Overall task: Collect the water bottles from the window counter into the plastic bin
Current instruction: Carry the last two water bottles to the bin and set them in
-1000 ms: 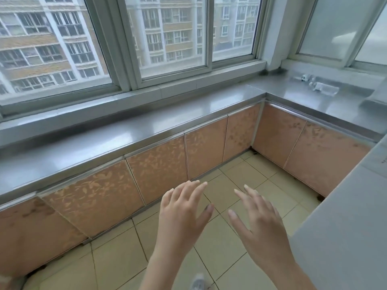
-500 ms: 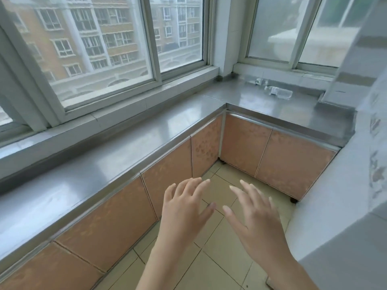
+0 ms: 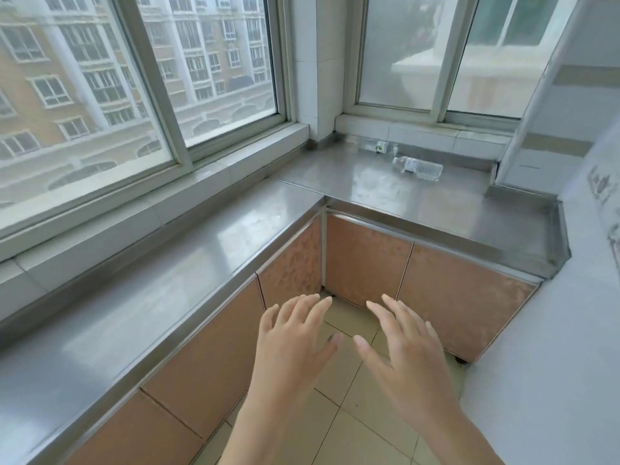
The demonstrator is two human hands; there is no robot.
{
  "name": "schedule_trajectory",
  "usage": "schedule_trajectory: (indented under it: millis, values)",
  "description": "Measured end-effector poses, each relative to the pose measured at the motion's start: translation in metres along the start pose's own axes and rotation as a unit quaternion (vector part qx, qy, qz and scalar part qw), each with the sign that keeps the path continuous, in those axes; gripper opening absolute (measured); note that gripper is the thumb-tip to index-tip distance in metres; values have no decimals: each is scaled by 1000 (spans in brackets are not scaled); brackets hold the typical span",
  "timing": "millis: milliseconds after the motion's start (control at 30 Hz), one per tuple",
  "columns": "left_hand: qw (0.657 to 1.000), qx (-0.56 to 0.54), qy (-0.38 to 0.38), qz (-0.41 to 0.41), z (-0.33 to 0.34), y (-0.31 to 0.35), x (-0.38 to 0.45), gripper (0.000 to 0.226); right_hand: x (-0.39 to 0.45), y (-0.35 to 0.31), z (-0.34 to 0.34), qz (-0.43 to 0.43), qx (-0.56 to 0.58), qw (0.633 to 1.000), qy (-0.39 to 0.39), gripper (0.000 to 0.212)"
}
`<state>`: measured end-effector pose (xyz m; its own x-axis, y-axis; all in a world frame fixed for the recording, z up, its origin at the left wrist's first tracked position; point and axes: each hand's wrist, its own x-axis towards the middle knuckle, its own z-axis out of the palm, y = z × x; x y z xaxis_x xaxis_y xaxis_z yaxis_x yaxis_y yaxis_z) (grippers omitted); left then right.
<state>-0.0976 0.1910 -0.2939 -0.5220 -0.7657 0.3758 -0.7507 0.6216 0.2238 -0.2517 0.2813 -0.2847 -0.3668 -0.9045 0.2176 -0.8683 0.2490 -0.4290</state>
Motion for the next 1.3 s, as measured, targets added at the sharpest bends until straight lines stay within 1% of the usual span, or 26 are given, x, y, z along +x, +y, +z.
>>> schedule_trajectory:
  millis: [167,267,400,567,767,867,1033,1133,1300]
  values:
    - [1000,-17,5,-3,30,12,92,58,92,42,-11,7,-11,1000,1,70]
    - [1000,-19,2,3,49,22,137,62,130,66,-15,26,-10,1000,10,71]
    - [1000,-21,-4,13,77,31,198,60,178,97,-14,47,-11,999,3,73]
    - [999,-28,-15,36,124,37,287,65,258,137,-12,74,-14,997,15,75]
    - [997,-50,-27,55,186,44,412,66,369,189,-9,91,-39,995,13,72]
    - [995,-55,-41,78,211,53,474,65,422,214,-8,96,-51,994,20,69]
    - [992,-54,-60,97,248,62,552,64,495,251,-3,111,-63,992,8,70]
    - [991,-45,-71,102,276,62,597,64,543,276,5,106,-66,992,-3,71]
    - [989,-21,-124,81,332,64,677,67,634,339,33,94,-66,993,-26,66]
